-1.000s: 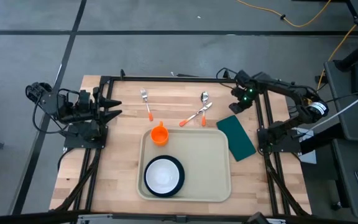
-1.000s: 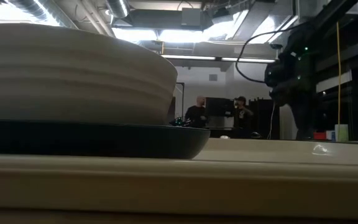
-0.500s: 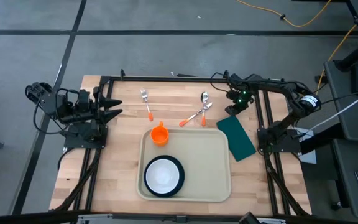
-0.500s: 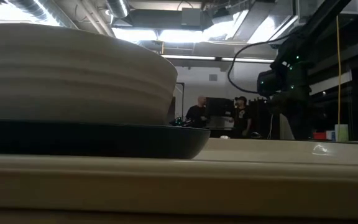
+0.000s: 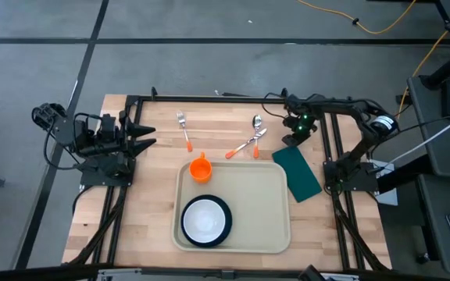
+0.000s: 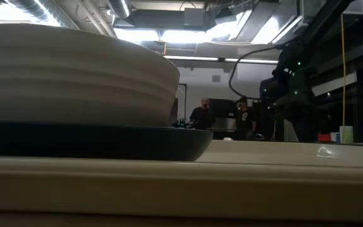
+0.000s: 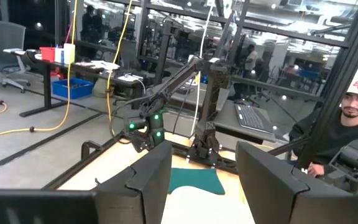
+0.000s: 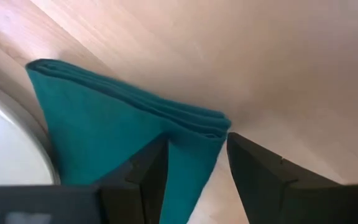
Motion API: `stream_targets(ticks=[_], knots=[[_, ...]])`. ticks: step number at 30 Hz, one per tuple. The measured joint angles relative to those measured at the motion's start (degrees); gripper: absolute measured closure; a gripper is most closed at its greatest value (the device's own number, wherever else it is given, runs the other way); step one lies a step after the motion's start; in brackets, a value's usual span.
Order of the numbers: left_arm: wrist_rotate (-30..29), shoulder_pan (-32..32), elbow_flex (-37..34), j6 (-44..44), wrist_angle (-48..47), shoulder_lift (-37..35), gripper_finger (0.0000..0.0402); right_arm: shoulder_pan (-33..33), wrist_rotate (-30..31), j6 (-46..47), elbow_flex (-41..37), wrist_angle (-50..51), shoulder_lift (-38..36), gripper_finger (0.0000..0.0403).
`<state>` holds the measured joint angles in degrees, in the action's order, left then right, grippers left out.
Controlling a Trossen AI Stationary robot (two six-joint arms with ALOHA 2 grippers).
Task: Set up tray
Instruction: Put the green table napkin on the light brown serving tray to the right of the blue plate
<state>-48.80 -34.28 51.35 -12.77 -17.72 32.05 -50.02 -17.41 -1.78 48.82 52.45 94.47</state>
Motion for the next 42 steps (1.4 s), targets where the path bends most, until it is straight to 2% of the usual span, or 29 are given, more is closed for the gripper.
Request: stream_targets(ticks=[9,13,18,20,25,30,36,42], knots=[[-0.2,0.0,0.0,-0.3,0.8,0.0,0.0229,0.0,-0.9,-1.5,0.3,0.2,3.4,0.0242],[-1.2,0.0,0.0,0.2,0.8,0.2,0.0229,-0.1,-0.7,-1.9,0.3,0.1,3.4,0.0285],[-1.3,0.0,0.0,1.1,0.8,0.2,0.0229,0.0,-2.5,-3.2,0.0,0.3,3.6,0.0377],[-1.3,0.0,0.0,1.1,0.8,0.2,0.0229,0.1,-4.3,-3.3,0.0,0.8,3.7,0.0385],[-1.3,0.0,0.0,1.2,0.8,0.2,0.0229,0.1,-5.2,-3.2,-0.1,3.5,3.1,0.0376],[-1.2,0.0,0.0,1.6,0.7,0.4,0.0229,0.1,-5.1,-2.4,-0.1,4.1,-2.0,0.0386],[-0.5,0.0,0.0,1.6,-0.9,0.4,0.0229,0.0,-2.9,1.4,0.5,5.0,-11.4,0.0386],[0.8,0.0,0.0,2.6,-0.9,0.4,0.0229,0.7,-1.3,3.6,6.8,7.6,-21.7,0.0386]])
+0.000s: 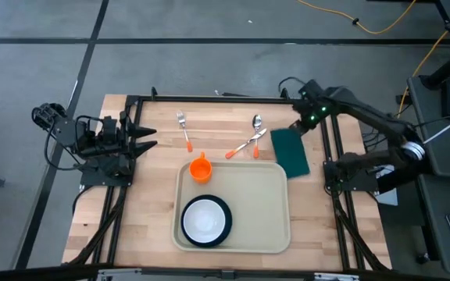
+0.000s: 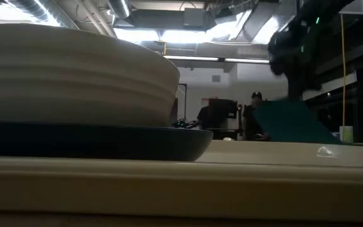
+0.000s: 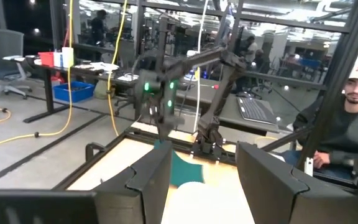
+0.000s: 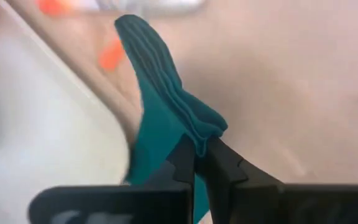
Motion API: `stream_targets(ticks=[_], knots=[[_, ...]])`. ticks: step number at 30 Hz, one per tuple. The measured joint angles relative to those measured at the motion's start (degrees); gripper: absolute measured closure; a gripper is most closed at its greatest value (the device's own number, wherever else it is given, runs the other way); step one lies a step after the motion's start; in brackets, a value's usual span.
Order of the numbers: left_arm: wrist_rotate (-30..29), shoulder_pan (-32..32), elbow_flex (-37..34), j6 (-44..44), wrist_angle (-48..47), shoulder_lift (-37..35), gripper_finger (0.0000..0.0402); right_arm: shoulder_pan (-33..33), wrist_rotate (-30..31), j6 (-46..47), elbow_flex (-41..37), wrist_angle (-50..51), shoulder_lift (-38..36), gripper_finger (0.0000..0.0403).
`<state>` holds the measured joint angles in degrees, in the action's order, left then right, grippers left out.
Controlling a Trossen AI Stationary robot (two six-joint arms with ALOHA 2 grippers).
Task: Set up tray
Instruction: Put the green table napkin on the light brown serving tray to the right of the blue plate
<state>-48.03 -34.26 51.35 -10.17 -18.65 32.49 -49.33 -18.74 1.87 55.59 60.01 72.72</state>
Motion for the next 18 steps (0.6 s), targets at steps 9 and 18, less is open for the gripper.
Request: stream_targets(ticks=[9,18], knots=[[1.7,0.0,0.0,0.0,-0.6,0.0,0.0229,1.2,5.8,1.9,23.0,7.2,-7.7,0.0386],[4.3,0.0,0.0,0.0,-0.6,0.1,0.0229,1.7,10.3,0.8,47.1,16.6,-6.6,0.0386]])
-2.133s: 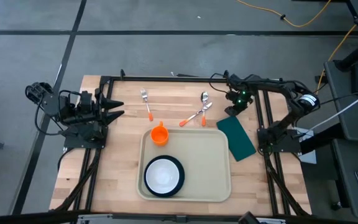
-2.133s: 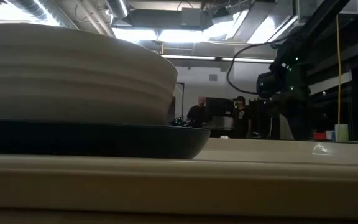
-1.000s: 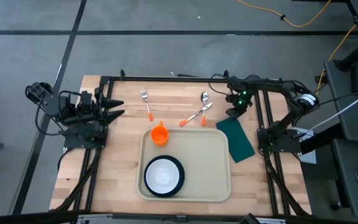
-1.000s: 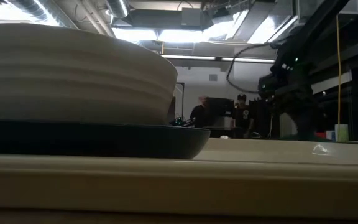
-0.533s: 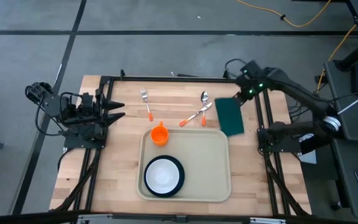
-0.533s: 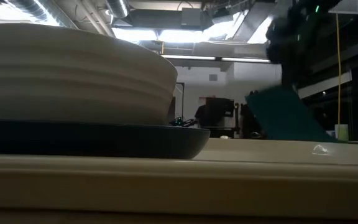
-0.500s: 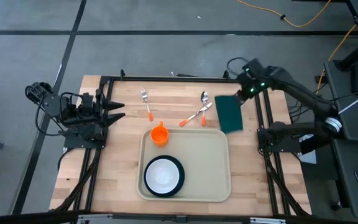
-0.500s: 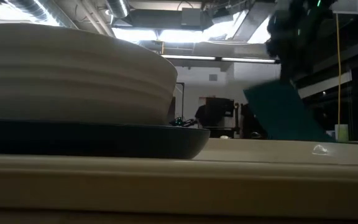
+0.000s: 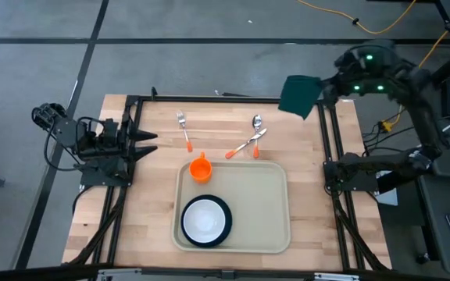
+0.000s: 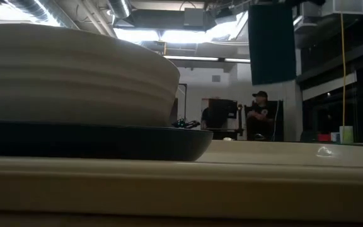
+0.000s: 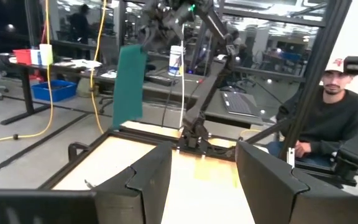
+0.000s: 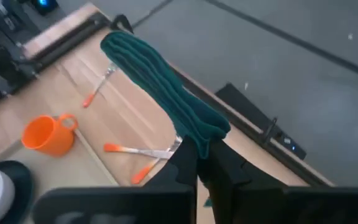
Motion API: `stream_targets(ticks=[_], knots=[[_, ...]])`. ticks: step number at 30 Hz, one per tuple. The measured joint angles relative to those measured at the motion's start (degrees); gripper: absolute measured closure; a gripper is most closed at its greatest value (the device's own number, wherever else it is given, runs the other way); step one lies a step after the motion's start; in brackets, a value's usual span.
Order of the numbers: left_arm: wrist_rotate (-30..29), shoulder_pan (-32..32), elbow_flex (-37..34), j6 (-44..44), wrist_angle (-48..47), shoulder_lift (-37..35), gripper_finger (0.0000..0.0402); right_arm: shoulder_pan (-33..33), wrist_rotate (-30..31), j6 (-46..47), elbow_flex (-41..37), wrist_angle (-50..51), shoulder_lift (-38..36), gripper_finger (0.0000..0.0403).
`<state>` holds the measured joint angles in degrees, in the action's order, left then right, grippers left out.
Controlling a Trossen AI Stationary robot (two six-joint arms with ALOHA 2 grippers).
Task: Set up tray
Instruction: Put the green table napkin on the light brown serving tray to the right of the blue plate
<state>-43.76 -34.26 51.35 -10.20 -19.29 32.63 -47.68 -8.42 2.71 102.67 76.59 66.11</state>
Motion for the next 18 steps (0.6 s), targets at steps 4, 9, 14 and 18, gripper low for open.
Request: stream_targets(ticks=[4,9,14,18], knots=[[0.3,0.0,0.0,0.0,0.0,0.2,0.0229,3.0,0.9,0.8,4.4,2.7,0.0,0.0386],[1.7,0.0,0.0,-0.1,0.0,0.5,0.0229,11.9,-1.8,4.6,5.4,3.6,-0.5,0.0386],[2.0,0.0,0.0,-0.1,0.1,0.9,0.0229,25.1,-0.6,10.8,5.4,4.4,-0.6,0.0386],[3.0,0.0,0.0,-0.1,0.0,1.2,0.0229,36.4,4.1,17.1,4.2,3.2,-0.7,0.0386]])
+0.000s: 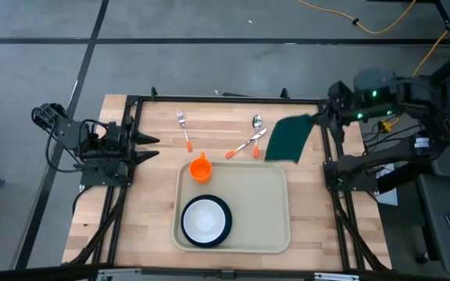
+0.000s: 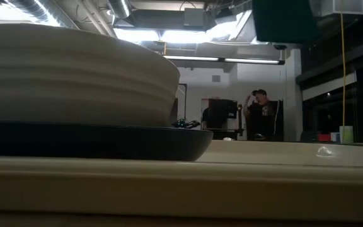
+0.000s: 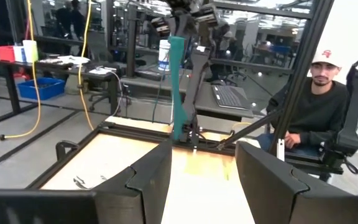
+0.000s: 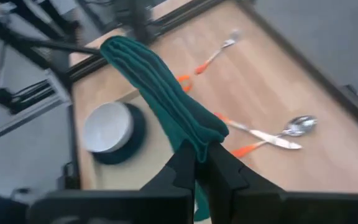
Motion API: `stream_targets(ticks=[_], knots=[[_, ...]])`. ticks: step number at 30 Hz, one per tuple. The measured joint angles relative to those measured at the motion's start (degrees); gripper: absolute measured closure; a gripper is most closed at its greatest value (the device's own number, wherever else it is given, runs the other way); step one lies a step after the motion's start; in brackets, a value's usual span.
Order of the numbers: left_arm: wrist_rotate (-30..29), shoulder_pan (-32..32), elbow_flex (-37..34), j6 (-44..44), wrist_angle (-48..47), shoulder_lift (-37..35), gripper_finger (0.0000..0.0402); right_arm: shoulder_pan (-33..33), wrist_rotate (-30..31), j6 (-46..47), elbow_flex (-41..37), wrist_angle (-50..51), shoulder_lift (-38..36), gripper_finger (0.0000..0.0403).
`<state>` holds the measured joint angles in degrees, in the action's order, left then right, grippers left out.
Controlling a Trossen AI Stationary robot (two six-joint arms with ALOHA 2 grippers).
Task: Set up tray
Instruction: Put the green table napkin on the light brown serving tray to the right of the blue plate
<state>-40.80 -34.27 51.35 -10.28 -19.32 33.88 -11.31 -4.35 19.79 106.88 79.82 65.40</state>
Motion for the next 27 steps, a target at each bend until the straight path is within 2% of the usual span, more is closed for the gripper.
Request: stream_targets(ticks=[4,11,19,27], knots=[[0.5,0.0,0.0,0.0,-0.2,0.2,0.0229,11.2,5.3,7.4,-4.6,-4.8,0.1,0.0386],[2.3,0.0,0.0,-0.4,-0.2,0.1,0.0229,27.6,16.7,16.0,-14.8,-20.3,0.3,0.0386],[3.4,0.0,0.0,-0.4,-0.2,0.1,0.0229,40.4,27.9,25.7,-16.2,-23.5,3.2,0.0386],[4.7,0.0,0.0,-0.4,-0.5,0.1,0.0229,47.9,30.3,43.2,-16.2,-23.8,6.7,0.0386]])
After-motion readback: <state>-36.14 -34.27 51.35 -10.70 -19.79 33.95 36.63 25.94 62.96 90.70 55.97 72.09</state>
